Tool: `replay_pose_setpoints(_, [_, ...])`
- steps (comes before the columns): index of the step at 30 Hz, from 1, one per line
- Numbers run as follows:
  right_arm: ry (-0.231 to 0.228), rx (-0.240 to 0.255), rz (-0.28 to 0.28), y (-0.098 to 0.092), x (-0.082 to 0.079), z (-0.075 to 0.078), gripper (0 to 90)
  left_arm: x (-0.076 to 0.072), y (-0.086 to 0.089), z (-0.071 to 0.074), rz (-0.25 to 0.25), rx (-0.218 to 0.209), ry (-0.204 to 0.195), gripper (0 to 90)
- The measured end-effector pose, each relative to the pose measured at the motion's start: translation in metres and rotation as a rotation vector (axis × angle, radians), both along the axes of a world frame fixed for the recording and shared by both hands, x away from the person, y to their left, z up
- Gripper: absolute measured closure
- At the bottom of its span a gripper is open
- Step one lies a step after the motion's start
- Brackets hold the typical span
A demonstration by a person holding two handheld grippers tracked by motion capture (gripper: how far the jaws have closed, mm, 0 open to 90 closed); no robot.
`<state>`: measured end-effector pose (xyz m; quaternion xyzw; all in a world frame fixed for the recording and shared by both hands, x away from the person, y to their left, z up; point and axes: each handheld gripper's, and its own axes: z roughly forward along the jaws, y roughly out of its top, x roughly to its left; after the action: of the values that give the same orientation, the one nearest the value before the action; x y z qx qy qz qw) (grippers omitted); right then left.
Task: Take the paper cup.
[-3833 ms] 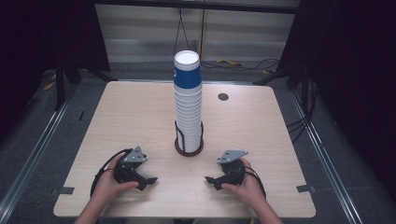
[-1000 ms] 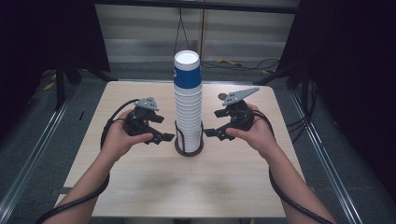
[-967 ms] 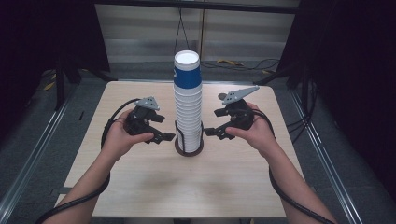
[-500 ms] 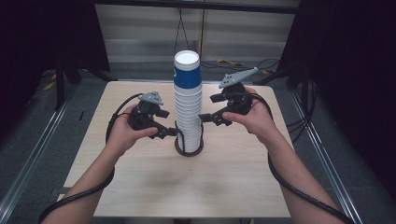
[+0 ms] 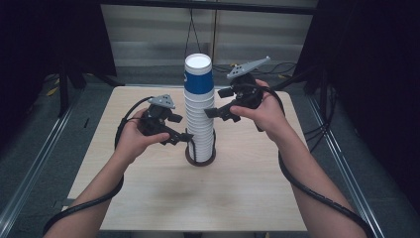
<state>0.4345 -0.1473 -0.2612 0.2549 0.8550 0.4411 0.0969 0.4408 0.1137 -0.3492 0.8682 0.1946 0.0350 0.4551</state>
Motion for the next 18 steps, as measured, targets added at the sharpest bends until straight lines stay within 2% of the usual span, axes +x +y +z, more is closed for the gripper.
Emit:
replay_pose_setpoints(8, [-0.014,0.003,-0.011,0.004,0.003,0.010,13.0,0.000,0.000,0.000,0.005,-0.004,0.000,16.6])
replay_pose_setpoints(14, [-0.018,0.039,-0.009,0.007,0.005,0.017,12.9,0.000,-0.002,0.002,-0.002,-0.002,-0.011,16.6])
replay_pose_setpoints(18, [-0.030,0.010,-0.017,0.011,0.006,0.020,12.9,0.001,-0.004,0.000,-0.007,-0.002,-0.017,16.6])
